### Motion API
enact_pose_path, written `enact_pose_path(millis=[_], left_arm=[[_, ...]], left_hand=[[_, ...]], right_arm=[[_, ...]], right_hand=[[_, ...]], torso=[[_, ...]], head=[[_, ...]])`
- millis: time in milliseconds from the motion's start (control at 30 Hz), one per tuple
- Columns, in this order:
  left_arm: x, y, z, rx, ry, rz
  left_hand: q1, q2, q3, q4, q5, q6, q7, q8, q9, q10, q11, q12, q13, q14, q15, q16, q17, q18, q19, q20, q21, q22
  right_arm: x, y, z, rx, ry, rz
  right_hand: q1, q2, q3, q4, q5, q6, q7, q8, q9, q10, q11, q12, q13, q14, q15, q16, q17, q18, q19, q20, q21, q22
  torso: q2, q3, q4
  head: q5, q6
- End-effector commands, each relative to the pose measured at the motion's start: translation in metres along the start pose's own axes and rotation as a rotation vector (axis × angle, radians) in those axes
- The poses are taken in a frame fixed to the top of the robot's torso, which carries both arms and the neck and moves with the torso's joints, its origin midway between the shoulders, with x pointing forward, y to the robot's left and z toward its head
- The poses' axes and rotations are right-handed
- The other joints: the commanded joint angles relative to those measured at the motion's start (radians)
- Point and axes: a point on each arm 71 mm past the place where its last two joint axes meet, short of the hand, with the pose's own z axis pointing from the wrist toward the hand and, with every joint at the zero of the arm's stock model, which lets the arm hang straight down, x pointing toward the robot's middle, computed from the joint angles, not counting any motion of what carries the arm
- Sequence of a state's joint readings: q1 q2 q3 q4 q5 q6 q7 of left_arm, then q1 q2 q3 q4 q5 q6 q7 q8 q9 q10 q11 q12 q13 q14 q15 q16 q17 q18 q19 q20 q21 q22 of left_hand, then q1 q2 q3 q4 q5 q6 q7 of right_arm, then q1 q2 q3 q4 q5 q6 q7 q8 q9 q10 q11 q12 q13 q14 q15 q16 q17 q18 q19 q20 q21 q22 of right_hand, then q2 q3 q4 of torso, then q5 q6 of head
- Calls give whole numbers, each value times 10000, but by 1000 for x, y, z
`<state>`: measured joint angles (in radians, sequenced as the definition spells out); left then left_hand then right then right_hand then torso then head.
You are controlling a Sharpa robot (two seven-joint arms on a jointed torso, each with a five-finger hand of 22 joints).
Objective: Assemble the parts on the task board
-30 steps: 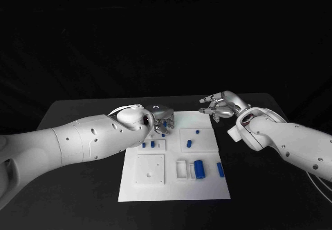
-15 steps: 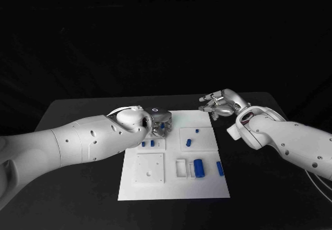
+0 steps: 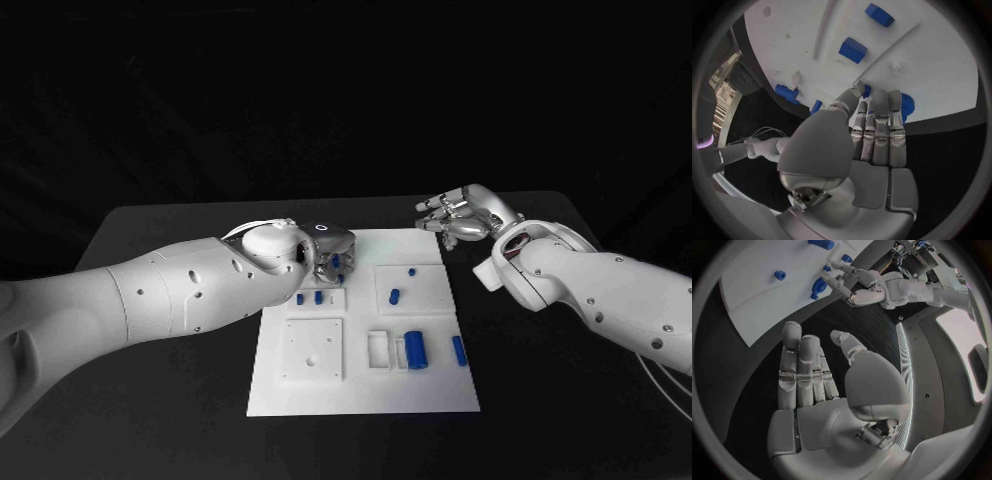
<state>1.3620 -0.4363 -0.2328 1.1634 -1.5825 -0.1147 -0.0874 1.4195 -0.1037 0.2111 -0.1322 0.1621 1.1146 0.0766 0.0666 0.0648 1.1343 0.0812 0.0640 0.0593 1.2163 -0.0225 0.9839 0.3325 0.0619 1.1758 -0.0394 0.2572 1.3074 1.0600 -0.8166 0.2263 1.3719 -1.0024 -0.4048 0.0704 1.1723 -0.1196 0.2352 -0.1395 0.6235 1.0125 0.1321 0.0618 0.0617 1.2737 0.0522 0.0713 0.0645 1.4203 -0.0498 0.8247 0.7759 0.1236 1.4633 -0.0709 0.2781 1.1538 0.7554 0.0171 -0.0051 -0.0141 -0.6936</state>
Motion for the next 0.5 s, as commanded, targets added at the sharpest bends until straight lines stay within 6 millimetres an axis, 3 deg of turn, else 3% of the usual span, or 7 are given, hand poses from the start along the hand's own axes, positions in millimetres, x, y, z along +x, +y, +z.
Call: enact_pose_path(millis=[33, 500], left_arm=[[1, 1, 1, -88, 152, 155], [5, 3, 3, -159, 256, 74]], left_hand=[[-5, 68, 212, -21, 22, 44, 6, -44, -13, 98, -35, -55, -18, 19, -6, 89, 7, 146, 48, -18, 104, 245], [-141, 181, 501, 147, -92, 219, 28, -37, -8, 650, -249, -54, -17, 186, -133, 296, 45, 84, 53, -109, 377, 239]], right_arm=[[1, 1, 0, -125, 47, 34], [1, 2, 0, -149, 55, 45]], right_hand=[[-80, -17, 56, -5, 51, 35, -13, 1, 10, -46, 41, -43, -15, 1, 73, 53, -14, 315, 422, 74, 14, -22], [-83, -15, 60, -2, 53, 36, -12, 5, 12, -54, 43, -44, -15, 0, 76, 57, -21, 317, 420, 77, 30, -32]], torso=[[7, 10, -12], [7, 4, 0]], head=[[-19, 0], [-52, -42]])
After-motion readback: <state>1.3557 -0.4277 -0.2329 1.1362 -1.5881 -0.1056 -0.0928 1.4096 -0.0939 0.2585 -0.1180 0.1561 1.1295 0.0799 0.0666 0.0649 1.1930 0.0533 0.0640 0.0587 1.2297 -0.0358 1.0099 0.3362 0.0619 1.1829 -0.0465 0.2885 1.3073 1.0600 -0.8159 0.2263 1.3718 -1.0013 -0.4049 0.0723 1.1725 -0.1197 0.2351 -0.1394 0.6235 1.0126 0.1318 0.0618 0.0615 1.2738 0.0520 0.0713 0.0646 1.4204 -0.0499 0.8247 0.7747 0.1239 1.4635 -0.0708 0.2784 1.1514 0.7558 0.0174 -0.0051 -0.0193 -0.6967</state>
